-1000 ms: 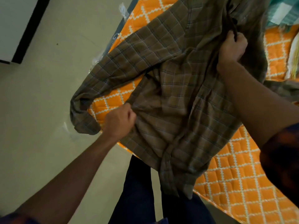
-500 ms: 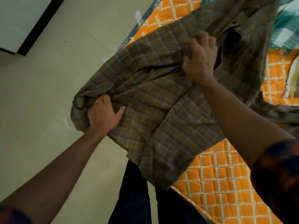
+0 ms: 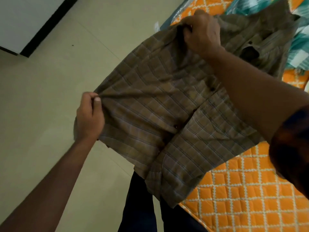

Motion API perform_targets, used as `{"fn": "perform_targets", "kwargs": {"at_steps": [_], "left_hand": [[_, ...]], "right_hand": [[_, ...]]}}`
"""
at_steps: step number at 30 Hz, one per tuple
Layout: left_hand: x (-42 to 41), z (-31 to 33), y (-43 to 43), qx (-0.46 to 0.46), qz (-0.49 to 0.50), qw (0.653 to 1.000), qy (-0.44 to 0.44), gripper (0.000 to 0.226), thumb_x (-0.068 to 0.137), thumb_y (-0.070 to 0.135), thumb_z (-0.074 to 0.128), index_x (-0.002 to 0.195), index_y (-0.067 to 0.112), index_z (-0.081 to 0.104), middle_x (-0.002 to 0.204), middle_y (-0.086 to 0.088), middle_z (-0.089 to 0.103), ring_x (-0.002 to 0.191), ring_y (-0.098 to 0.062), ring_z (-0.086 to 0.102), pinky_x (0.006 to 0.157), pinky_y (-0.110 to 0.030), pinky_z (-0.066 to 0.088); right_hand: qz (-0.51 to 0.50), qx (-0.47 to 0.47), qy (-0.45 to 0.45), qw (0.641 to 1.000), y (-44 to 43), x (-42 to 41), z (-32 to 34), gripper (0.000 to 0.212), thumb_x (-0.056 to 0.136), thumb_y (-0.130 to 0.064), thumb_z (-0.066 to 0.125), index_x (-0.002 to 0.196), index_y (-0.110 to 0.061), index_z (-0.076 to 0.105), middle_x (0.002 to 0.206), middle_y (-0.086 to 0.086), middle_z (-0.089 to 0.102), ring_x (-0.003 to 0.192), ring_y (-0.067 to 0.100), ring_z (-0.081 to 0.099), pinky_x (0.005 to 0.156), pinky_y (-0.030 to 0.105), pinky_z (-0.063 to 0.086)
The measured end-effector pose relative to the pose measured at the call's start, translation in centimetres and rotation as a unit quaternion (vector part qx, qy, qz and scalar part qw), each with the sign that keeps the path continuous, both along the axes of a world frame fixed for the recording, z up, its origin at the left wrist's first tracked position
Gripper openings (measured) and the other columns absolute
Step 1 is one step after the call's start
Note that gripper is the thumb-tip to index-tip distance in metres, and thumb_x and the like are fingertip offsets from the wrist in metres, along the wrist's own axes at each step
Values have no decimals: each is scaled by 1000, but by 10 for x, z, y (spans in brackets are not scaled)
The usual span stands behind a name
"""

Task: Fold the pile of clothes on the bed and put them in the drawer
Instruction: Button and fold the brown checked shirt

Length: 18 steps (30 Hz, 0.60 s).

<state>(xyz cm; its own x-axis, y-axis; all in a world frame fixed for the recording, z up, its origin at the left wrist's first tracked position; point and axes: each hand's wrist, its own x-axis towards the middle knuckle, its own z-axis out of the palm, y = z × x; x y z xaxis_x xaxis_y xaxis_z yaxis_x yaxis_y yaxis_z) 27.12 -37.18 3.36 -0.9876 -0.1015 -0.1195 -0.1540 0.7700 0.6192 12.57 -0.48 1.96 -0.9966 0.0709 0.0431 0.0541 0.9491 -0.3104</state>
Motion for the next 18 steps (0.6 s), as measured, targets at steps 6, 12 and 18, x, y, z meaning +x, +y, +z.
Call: {"fn": "perform_targets", "kwargs": {"at_steps": [6,12,18], "left_hand": [[-60,-19,-18,-197,-62,978,30,34,92,10,38,121,11,54,110,-21,59,98,-42,57,81,-50,47],[-64,-21,-10,-261,-176,946,82,44,88,8,49,132,13,54,127,-20,50,114,-40,47,88,-50,40],[58,-44,45,-143,-489,859,-51,44,92,45,51,125,16,59,110,-7,58,91,-26,58,70,-42,52]], "right_hand": [[-23,-174,-71,982,-22,-22,-18,59,98,-14,39,157,-18,33,147,13,52,136,30,48,109,32,39],[-164,-223,2,961,-35,87,-41,50,95,-14,47,144,-14,53,145,4,56,136,21,48,114,35,38],[-432,-157,36,887,-34,270,-56,50,88,-24,64,137,-18,57,139,11,50,129,25,42,104,31,34]]}}
